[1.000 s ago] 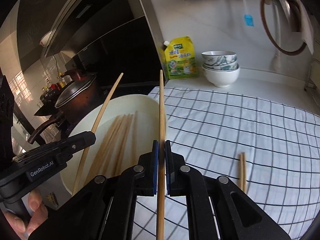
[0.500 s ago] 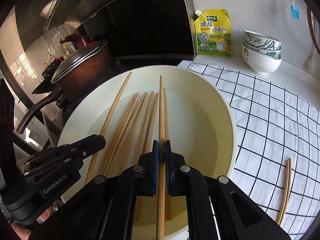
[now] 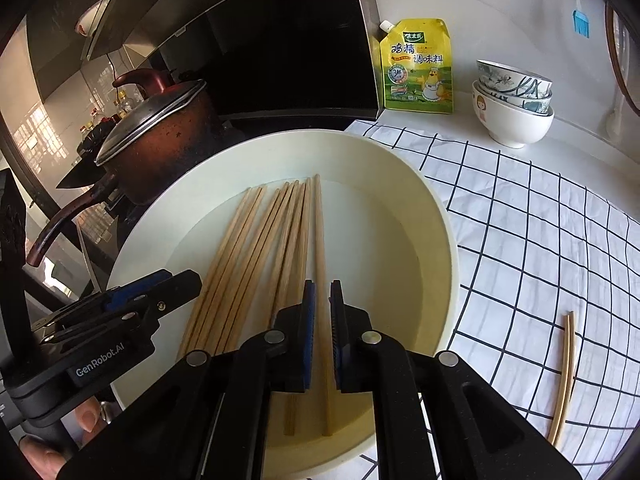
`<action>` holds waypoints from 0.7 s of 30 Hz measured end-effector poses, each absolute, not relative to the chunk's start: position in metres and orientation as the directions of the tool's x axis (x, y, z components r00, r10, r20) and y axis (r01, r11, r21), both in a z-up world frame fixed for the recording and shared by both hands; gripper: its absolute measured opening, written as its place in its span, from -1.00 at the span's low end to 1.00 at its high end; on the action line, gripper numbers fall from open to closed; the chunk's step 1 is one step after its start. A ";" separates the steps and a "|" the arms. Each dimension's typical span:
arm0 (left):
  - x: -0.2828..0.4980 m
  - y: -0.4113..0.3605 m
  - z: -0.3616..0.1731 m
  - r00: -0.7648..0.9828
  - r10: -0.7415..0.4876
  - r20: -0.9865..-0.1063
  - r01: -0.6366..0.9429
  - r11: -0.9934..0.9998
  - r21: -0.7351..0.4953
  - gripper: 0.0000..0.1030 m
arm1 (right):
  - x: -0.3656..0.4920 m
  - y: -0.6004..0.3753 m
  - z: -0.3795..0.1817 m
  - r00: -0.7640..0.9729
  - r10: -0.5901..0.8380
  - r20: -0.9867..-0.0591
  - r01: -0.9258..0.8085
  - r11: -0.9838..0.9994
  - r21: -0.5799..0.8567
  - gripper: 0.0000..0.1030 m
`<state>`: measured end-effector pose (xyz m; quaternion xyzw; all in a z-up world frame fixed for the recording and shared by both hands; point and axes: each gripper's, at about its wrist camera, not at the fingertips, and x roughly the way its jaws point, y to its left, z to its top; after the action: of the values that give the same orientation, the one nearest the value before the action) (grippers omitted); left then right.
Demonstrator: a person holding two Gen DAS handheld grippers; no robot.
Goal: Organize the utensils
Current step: 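Open both grippers to release the chopsticks into the basin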
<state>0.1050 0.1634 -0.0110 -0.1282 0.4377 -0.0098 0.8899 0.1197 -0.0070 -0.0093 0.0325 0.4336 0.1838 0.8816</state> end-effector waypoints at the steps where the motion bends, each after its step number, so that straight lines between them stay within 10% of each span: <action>1: 0.104 0.163 -0.010 0.617 -0.130 -0.776 -0.094 0.967 -0.237 -0.31 | 0.118 -0.009 -0.008 0.559 0.352 -0.750 -0.294 0.931 0.217 -0.86; 21: 0.069 0.116 0.001 0.629 -0.137 -0.765 -0.023 0.981 -0.195 -0.12 | 0.070 -0.061 0.005 0.632 0.317 -0.707 -0.238 0.948 0.212 -0.76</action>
<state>0.0691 0.1159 0.0012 -0.0933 0.4297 -0.0316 0.8976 0.0699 -0.0614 0.0045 0.0491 0.4003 0.1537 0.9020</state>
